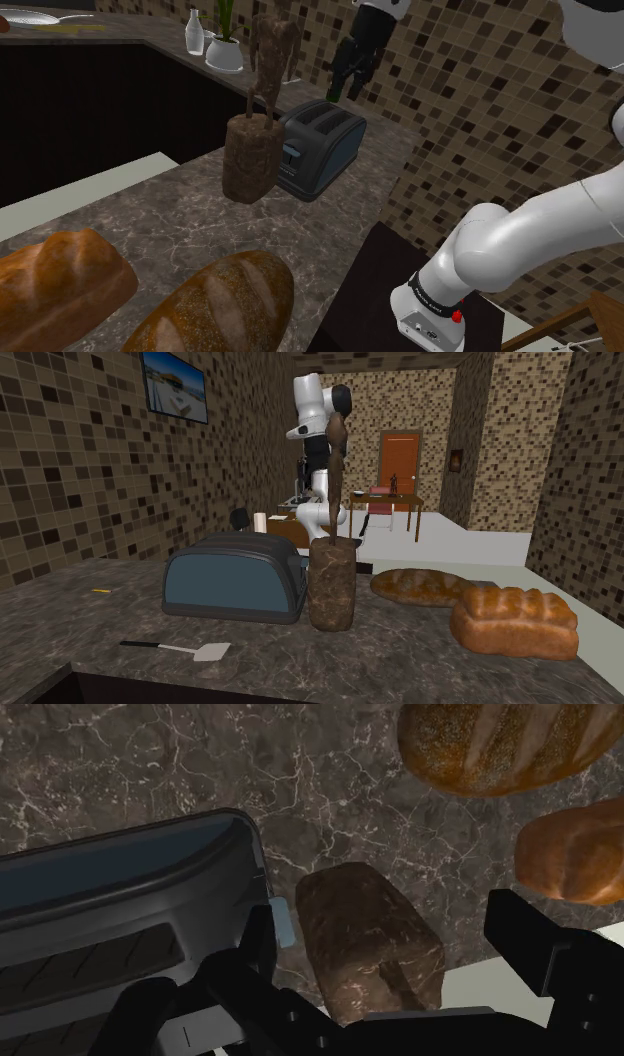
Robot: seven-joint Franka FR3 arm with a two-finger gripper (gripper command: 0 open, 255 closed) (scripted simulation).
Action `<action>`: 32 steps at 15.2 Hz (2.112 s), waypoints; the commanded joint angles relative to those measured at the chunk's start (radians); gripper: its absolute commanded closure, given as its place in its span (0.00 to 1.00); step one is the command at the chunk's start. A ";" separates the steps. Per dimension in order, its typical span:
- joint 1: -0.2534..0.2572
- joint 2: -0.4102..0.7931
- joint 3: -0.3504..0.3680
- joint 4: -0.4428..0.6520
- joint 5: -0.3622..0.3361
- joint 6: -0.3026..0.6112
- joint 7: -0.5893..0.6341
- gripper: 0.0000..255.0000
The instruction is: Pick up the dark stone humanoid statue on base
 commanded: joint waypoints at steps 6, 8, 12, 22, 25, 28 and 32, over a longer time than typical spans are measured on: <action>0.009 0.179 0.027 0.298 0.040 -0.025 0.092 0.00; 0.012 0.237 0.034 0.400 0.046 -0.041 0.119 0.00; 0.020 0.369 0.047 0.637 0.053 -0.090 0.180 0.00; 0.019 0.302 0.046 0.453 0.062 0.027 0.148 0.00; 0.019 0.303 0.046 0.456 0.061 0.026 0.149 1.00; 0.019 0.304 0.046 0.458 0.061 0.025 0.148 1.00; 0.019 0.302 0.046 0.454 0.062 0.027 0.148 1.00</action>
